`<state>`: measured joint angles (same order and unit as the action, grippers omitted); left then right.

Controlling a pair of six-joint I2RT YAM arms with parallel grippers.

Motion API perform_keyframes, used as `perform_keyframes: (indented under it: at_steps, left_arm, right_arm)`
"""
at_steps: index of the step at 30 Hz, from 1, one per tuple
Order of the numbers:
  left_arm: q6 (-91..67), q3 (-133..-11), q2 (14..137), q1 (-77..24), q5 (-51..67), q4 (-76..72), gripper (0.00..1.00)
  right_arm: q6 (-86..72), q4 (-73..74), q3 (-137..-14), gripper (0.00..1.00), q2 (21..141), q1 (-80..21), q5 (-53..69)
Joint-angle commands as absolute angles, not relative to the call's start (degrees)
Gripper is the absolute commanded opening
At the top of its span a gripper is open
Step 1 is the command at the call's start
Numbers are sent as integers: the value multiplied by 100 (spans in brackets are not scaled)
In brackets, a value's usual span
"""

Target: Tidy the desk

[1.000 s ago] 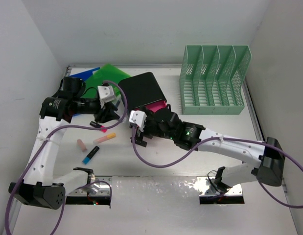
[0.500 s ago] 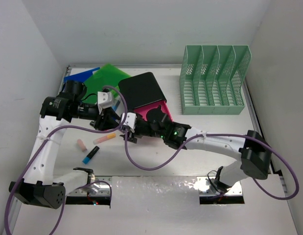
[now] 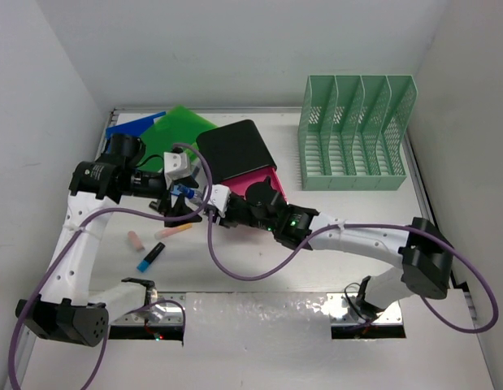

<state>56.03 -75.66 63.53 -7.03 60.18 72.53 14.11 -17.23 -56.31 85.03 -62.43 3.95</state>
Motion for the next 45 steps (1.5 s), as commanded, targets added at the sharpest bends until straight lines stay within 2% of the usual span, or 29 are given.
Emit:
perform_keyframes:
  at_steps: [1, 5, 15, 20, 24, 25, 27, 31, 34, 36, 37, 38, 40, 45]
  left_arm:
    - [5055, -7523, 6337, -712, 5793, 6681, 100]
    - [4869, -7848, 6258, -703, 5590, 6583, 100]
    - [4026, -7814, 6363, -651, 5054, 5757, 100]
    - [3841, -7620, 6363, -493, 4624, 5503, 100]
    - [3762, -7401, 6354, -440, 4439, 5291, 100]
    - [3779, -7374, 6354, -431, 4412, 5291, 100]
    - [3875, -7287, 6337, -413, 4412, 5300, 100]
    - [3937, -7181, 6363, -413, 4403, 5256, 100]
    - [3937, -7119, 6363, -396, 4386, 5195, 100]
    - [3972, -7067, 6354, -387, 4377, 5194, 100]
    - [3990, -7058, 6346, -387, 4386, 5186, 100]
    - [3990, -7023, 6354, -387, 4377, 5177, 100]
    - [3999, -6996, 6354, -378, 4368, 5159, 100]
    - [3999, -6961, 6337, -378, 4377, 5133, 100]
  right_arm:
    - [1625, -1568, -5739, 0, 8051, -6249, -244]
    - [1732, -129, -6011, 0, 7919, -6109, -1123]
    - [1468, 2555, -6486, 0, 7971, -5222, -2074]
    - [1687, 2900, -6775, 0, 8322, -5089, -2311]
    - [1836, 3163, -7259, 4, 8937, -5089, -2189]
    - [1846, 3208, -7338, 9, 9017, -5089, -2180]
    - [1863, 3348, -7514, 10, 9149, -5089, -2241]
    - [1793, 3533, -7787, 24, 9378, -5089, -2259]
    - [1767, 3691, -7901, 27, 9396, -5089, -2197]
    - [1758, 3718, -7831, 33, 9369, -5089, -2250]
    - [1758, 3718, -7788, 36, 9326, -5089, -2241]
    - [1749, 3726, -7770, 43, 9325, -5089, -2215]
    - [1723, 3753, -7778, 47, 9316, -5089, -2162]
    - [1661, 3656, -7769, 69, 9299, -5089, -2145]
